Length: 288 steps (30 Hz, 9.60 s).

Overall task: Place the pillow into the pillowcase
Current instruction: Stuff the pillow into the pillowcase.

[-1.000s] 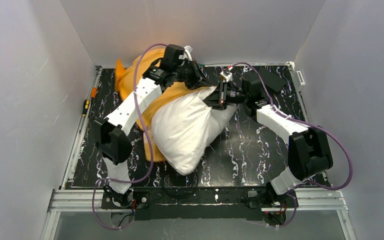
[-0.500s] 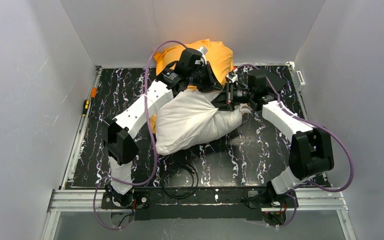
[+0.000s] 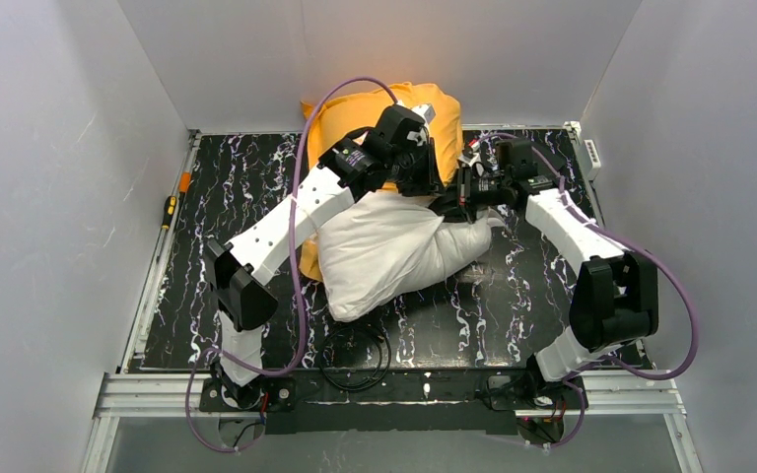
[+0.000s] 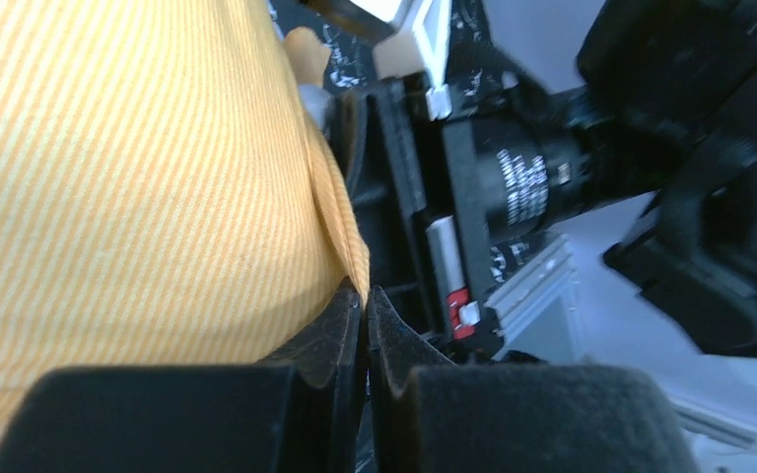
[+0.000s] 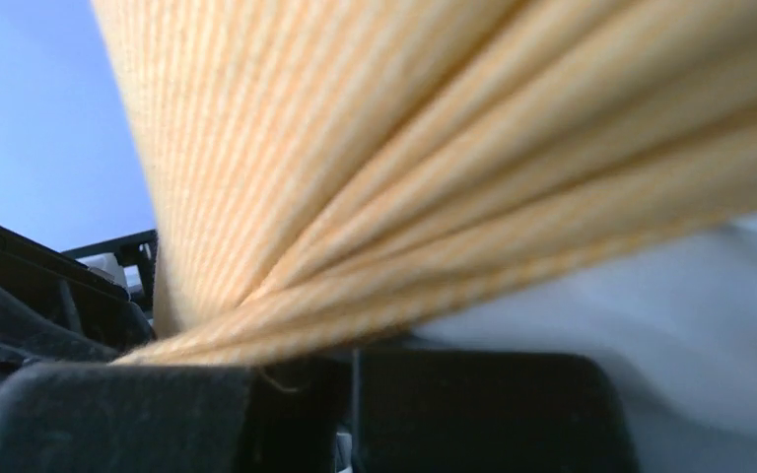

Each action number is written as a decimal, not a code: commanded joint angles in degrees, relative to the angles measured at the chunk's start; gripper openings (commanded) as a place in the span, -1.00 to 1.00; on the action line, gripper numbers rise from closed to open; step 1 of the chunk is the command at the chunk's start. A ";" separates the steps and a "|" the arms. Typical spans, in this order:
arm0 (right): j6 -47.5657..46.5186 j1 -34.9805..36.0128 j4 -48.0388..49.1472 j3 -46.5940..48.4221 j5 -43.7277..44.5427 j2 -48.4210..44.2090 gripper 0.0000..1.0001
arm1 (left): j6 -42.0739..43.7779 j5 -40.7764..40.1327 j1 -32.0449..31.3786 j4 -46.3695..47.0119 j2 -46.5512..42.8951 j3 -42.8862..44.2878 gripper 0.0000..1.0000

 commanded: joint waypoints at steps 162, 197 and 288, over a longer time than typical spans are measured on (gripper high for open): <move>4.94 -6.73 -3.12 1.10 19.23 -18.88 -0.97 | -26.38 7.11 7.73 6.14 3.62 24.03 -1.00; 12.05 -4.59 23.88 -7.18 9.37 -7.56 -0.97 | -11.57 2.06 -13.22 8.58 6.03 22.16 -1.00; 9.48 20.95 19.88 15.52 54.33 11.18 -0.97 | 6.21 25.62 -5.05 1.01 -42.94 -59.98 -1.00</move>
